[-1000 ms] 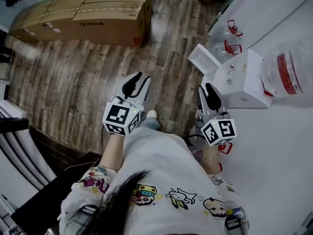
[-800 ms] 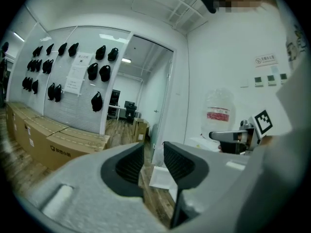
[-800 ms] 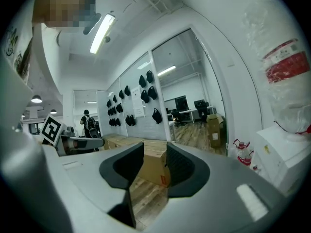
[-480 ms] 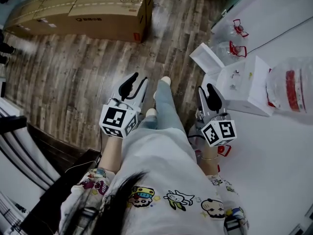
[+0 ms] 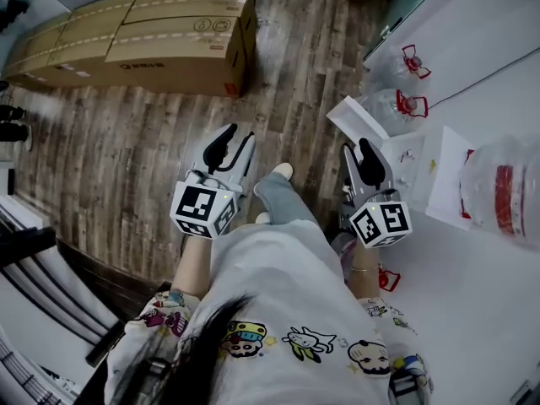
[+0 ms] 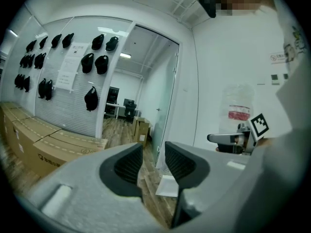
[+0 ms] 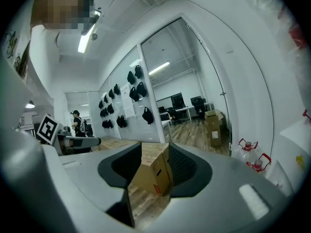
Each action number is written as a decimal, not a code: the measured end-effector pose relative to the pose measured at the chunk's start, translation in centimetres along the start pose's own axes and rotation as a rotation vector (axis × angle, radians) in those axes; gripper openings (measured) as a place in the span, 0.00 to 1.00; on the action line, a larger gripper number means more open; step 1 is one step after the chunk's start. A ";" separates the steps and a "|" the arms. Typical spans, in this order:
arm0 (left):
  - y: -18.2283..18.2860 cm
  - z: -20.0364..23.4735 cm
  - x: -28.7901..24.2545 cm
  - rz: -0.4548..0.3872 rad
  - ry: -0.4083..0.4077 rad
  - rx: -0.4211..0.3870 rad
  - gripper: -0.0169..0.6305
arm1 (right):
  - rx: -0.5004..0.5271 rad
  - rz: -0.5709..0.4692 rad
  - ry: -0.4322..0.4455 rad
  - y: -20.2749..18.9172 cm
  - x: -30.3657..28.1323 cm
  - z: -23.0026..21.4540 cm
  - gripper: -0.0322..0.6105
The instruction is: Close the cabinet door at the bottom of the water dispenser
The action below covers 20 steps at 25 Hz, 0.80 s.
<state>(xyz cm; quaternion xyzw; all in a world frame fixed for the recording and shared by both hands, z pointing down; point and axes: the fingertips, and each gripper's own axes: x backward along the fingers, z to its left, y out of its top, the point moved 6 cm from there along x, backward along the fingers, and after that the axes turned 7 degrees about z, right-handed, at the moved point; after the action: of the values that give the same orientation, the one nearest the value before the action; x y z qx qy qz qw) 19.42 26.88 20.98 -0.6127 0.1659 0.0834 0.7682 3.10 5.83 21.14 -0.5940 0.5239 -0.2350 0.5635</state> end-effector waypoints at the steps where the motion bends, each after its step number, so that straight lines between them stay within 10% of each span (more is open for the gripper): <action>1: 0.8 0.4 -1.3 0.001 -0.007 -0.004 0.24 | -0.002 -0.002 -0.007 0.6 -0.8 -0.8 0.31; 20: 11.6 -0.5 -20.8 0.035 -0.303 -0.144 0.26 | -0.129 -0.099 -0.243 6.4 -4.4 -12.2 0.34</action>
<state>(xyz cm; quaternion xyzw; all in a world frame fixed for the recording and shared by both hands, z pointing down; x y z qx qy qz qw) -3.83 30.70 17.67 -0.6436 0.0525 0.2001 0.7369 -11.30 5.76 19.71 -0.6781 0.4360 -0.1546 0.5711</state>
